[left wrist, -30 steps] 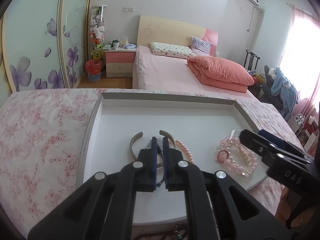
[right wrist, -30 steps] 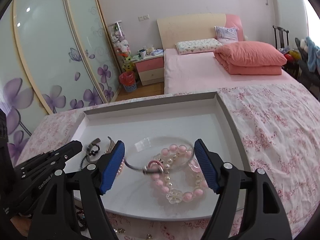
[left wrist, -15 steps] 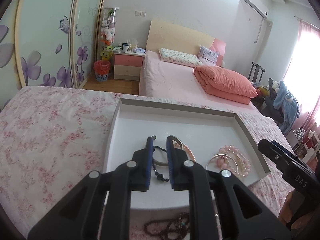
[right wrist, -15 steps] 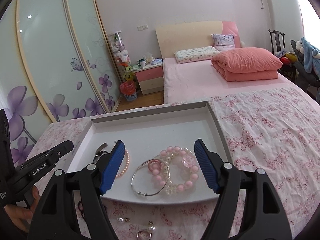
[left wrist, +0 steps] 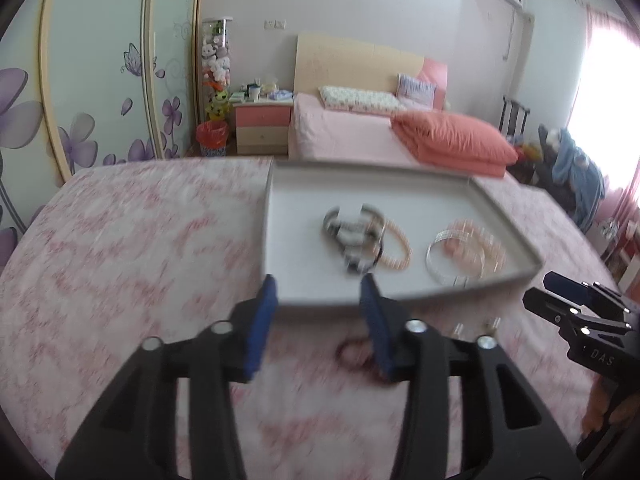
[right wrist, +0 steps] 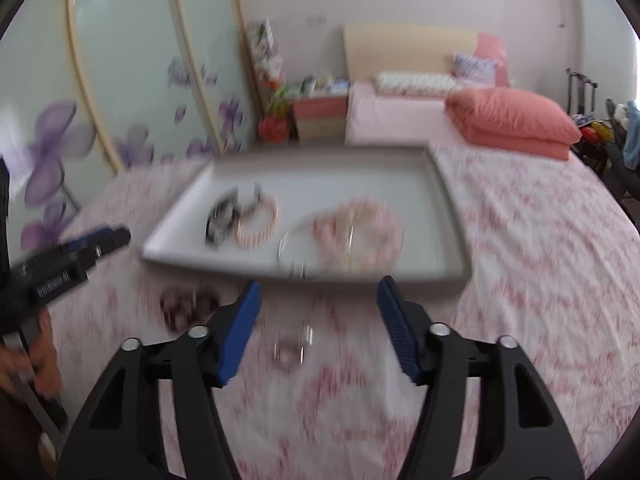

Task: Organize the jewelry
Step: 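Open both grippers to drop the necklace and bangle into the tray, then grasp the dark red bead necklace with the left gripper while the right grasps a pearl earring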

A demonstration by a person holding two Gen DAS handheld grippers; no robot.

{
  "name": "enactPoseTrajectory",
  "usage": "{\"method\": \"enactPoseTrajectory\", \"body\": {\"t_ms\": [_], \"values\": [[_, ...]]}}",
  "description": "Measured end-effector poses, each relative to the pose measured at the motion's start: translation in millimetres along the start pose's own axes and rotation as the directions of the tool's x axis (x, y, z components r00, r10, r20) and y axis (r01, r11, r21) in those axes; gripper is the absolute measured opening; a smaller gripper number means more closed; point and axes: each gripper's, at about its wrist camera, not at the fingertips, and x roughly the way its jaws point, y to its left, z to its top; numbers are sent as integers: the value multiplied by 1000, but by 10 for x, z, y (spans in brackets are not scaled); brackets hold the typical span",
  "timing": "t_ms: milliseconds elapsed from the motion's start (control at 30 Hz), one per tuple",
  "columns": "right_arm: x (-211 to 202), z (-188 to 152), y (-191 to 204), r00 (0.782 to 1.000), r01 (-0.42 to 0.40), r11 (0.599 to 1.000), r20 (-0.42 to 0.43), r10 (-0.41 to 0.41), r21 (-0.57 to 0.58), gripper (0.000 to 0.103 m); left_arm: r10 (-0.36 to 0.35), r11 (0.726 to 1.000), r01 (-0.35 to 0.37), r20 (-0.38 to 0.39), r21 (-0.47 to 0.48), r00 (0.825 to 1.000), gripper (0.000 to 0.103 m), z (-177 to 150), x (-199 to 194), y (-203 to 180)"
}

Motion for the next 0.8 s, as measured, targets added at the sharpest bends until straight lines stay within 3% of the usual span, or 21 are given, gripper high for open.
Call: {"method": "enactPoseTrajectory", "body": {"t_ms": [133, 300, 533, 667, 800], "values": [[103, -243, 79, 995, -17, 999, -99, 12, -49, 45, 24, 1000, -24, -32, 1, 999, 59, -167, -17, 113], [217, -346, 206, 988, -17, 996, -151, 3, -92, 40, 34, 999, -35, -40, -21, 999, 68, -231, -51, 212], [279, -335, 258, 990, 0, 995, -141, -14, -100, 39, 42, 999, -43, -53, -26, 998, 70, -285, -51, 248], [240, -256, 157, 995, 8, 999, -101, -11, -38, 38, 43, 999, -45, -63, -28, 997, 70, -302, -14, 256], [308, -165, 120, 995, 17, 1000, -96, -18, -15, 30, 43, 998, -45, -73, -32, 996, 70, -317, 20, 250]]}}
